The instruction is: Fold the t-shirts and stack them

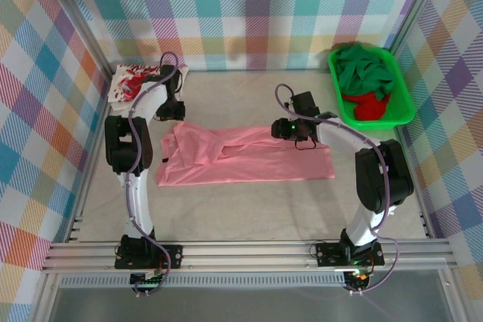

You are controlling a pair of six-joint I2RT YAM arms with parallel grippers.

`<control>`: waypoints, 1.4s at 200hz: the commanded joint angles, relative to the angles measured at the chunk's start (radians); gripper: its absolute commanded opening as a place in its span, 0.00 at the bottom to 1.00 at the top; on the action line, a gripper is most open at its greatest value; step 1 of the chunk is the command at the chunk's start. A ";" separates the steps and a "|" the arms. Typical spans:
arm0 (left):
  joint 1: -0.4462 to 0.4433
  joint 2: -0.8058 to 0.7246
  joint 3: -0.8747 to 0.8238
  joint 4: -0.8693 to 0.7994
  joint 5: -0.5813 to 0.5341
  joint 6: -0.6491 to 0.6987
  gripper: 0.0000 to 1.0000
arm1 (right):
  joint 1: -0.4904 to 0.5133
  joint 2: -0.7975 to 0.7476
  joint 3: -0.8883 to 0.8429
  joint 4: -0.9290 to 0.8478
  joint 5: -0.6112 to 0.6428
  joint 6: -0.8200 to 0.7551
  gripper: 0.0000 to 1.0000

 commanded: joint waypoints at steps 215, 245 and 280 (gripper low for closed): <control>-0.021 -0.601 -1.051 0.529 0.350 -0.393 0.39 | 0.361 0.454 0.338 0.159 -0.430 0.519 0.37; -0.022 -0.582 -1.063 0.539 0.333 -0.393 0.39 | 0.365 0.483 0.344 0.174 -0.447 0.544 0.31; -0.023 -0.587 -1.066 0.532 0.313 -0.391 0.39 | 0.363 0.470 0.337 0.181 -0.437 0.546 0.07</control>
